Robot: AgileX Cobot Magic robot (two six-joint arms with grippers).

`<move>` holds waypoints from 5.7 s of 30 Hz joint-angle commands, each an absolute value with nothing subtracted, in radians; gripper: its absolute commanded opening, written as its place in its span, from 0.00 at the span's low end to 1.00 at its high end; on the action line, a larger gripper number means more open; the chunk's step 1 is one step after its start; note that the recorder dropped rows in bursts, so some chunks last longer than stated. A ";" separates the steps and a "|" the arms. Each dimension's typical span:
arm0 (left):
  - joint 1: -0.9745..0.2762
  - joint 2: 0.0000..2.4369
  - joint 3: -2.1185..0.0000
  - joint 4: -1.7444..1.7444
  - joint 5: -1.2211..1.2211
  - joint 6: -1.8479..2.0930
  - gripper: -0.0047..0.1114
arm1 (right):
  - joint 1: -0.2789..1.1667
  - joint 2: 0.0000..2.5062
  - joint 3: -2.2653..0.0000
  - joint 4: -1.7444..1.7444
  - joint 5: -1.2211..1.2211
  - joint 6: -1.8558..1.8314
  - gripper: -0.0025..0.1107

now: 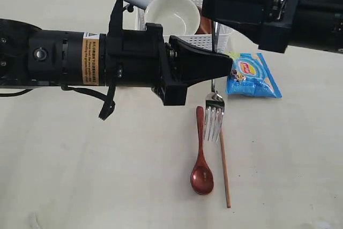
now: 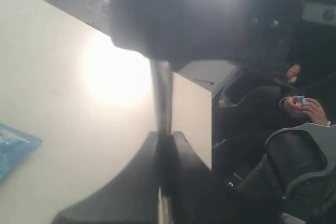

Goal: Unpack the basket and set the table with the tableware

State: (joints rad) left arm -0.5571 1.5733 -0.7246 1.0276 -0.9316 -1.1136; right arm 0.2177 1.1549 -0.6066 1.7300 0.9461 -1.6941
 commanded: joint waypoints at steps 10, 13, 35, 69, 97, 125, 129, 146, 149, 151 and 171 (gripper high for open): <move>-0.557 1.571 -0.728 1.031 -0.942 -1.113 0.04 | 0.218 1.151 -0.604 1.744 0.868 -1.697 0.39; -0.549 1.571 -0.728 1.013 -0.935 -1.155 0.04 | 0.218 1.151 -0.604 1.744 0.857 -1.700 0.40; -0.279 1.569 -0.570 1.377 -0.950 -1.731 0.04 | 0.211 0.989 -0.682 1.429 0.332 -1.323 0.65; -0.009 1.653 -0.390 1.510 -1.077 -1.772 0.04 | 0.211 0.934 -0.667 1.438 0.317 -1.285 0.65; -0.009 1.966 -0.530 1.510 -0.939 -1.808 0.04 | 0.211 0.934 -0.662 1.442 0.323 -1.278 0.65; -0.009 1.964 -0.627 1.729 -0.869 -2.123 0.21 | 0.213 0.906 -0.662 1.442 0.351 -1.271 0.65; -0.009 1.895 -0.628 1.744 -0.895 -2.064 0.21 | 0.213 0.990 -0.676 1.409 0.390 -1.269 0.65; -0.009 1.340 -0.703 1.744 -0.564 -2.040 0.21 | 0.211 1.606 -1.294 0.601 0.692 -0.600 0.65; -0.009 1.324 -0.708 1.744 -0.484 -2.040 0.27 | 0.211 1.656 -1.353 0.575 0.740 -0.598 0.65; -0.009 1.328 -0.711 1.744 -0.438 -2.038 0.36 | 0.211 1.680 -1.373 0.576 0.745 -0.598 0.65; -0.009 1.332 -0.717 1.744 -0.230 -2.001 0.62 | 0.211 1.721 -1.303 0.518 0.653 -0.619 0.65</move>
State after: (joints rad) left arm -0.0119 1.3312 -0.7126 1.7434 -0.2368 -2.0075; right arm 0.2177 1.7253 -1.3307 0.5265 0.6760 -0.6019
